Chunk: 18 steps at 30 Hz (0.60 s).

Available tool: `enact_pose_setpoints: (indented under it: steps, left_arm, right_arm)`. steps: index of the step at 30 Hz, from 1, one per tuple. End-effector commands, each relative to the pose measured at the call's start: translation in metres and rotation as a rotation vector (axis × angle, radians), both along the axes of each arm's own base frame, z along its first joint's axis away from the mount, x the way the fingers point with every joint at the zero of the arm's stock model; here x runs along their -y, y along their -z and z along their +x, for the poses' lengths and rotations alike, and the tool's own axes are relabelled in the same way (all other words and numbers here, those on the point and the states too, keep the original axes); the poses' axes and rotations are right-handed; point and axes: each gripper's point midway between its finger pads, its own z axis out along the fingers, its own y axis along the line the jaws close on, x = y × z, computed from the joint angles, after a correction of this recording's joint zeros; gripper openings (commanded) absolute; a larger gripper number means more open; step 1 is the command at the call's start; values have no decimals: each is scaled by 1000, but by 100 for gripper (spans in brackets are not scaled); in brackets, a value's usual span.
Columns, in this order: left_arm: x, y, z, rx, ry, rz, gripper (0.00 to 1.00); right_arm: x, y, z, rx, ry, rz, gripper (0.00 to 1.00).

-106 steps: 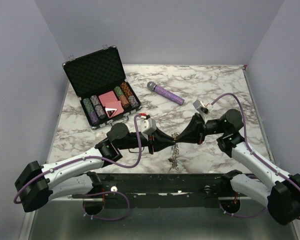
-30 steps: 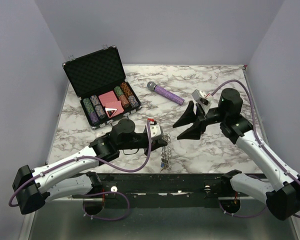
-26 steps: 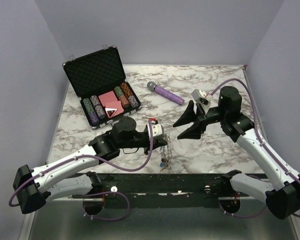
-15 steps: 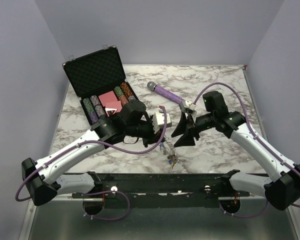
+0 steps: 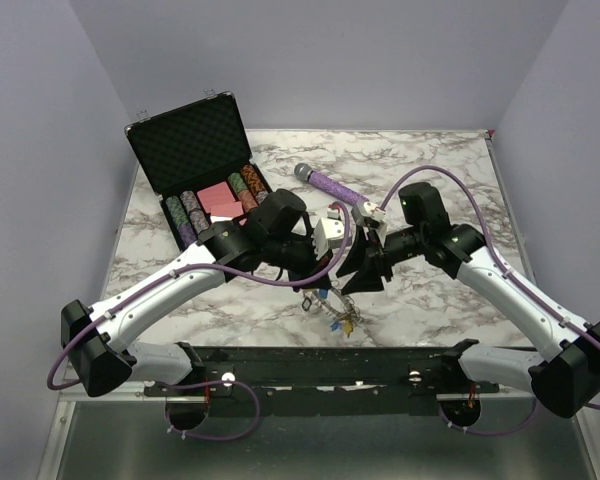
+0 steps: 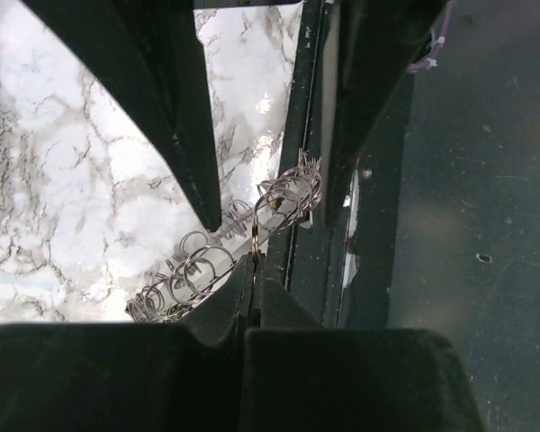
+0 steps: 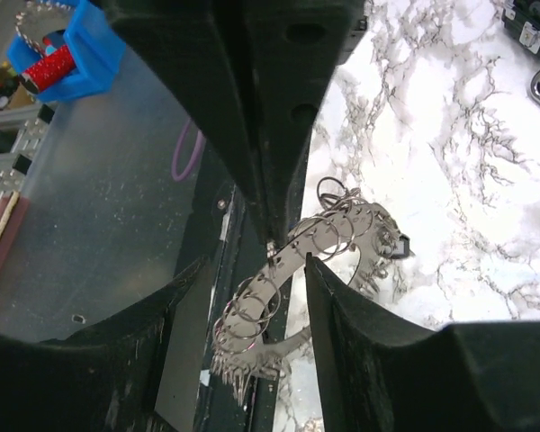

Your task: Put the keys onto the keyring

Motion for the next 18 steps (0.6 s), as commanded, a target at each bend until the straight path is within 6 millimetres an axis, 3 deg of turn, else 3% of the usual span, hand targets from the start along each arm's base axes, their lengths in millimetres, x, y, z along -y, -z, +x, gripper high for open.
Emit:
enact_pose_setpoints:
  steps: [1, 18]
  left_arm:
    - [8, -27, -8, -25, 44, -91, 0]
    - [10, -26, -3, -45, 15, -84, 0]
  right_arm:
    - [-7, 0, 4, -34, 19, 28, 52]
    - [-8, 4, -6, -67, -7, 21, 31]
